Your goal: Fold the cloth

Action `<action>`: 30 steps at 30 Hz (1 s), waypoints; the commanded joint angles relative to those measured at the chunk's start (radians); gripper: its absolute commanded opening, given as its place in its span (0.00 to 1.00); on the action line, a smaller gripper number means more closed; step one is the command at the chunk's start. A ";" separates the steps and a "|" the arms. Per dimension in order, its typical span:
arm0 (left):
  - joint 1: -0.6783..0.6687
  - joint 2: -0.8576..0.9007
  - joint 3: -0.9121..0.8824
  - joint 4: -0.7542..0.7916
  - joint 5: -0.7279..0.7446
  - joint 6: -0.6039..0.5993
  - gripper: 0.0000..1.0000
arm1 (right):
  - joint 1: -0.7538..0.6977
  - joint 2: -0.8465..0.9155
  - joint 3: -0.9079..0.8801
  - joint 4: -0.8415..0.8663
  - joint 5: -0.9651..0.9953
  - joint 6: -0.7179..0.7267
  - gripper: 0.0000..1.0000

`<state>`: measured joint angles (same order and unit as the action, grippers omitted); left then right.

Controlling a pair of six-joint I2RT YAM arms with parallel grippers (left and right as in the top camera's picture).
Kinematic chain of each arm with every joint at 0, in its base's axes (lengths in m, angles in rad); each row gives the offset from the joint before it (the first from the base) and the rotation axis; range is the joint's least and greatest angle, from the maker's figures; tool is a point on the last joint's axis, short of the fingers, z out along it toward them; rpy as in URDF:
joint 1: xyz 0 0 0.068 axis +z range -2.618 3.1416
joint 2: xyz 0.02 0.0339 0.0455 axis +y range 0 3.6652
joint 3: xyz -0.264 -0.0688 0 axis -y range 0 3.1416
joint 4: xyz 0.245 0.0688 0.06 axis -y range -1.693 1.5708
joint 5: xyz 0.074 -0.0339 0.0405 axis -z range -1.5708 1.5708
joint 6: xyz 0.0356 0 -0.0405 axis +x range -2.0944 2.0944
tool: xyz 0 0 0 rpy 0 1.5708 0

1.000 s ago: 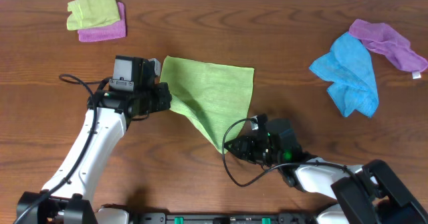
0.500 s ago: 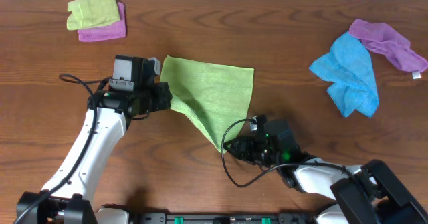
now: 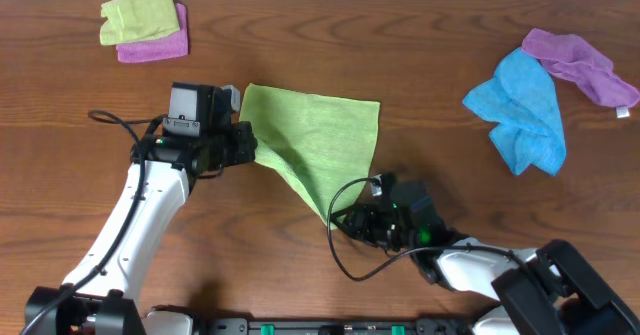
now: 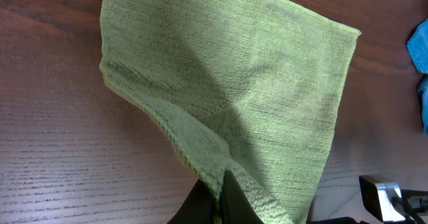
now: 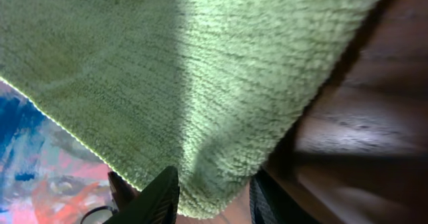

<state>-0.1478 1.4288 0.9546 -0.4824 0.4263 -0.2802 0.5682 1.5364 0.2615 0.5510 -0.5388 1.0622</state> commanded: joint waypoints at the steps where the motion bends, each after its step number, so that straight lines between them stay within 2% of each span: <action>1: -0.003 0.002 0.026 0.002 -0.011 0.014 0.06 | 0.017 0.009 0.000 0.007 0.024 0.023 0.35; 10: -0.003 0.002 0.025 0.002 -0.011 0.014 0.06 | 0.017 0.082 0.000 0.073 0.013 0.045 0.31; 12: -0.003 0.002 0.026 0.001 -0.011 0.015 0.06 | 0.017 0.102 0.000 0.103 0.011 0.049 0.24; 15: -0.003 0.002 0.025 0.001 -0.011 0.015 0.06 | 0.016 0.107 0.002 0.121 0.004 0.064 0.02; 22: -0.003 0.002 0.026 0.004 -0.027 0.023 0.06 | -0.011 0.103 0.020 0.127 -0.098 0.063 0.02; 30: -0.003 0.002 0.025 -0.012 -0.040 0.034 0.06 | -0.150 0.059 0.021 0.111 -0.230 0.029 0.02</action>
<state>-0.1478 1.4288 0.9543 -0.4866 0.4110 -0.2722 0.4644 1.6272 0.2687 0.6678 -0.6952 1.1145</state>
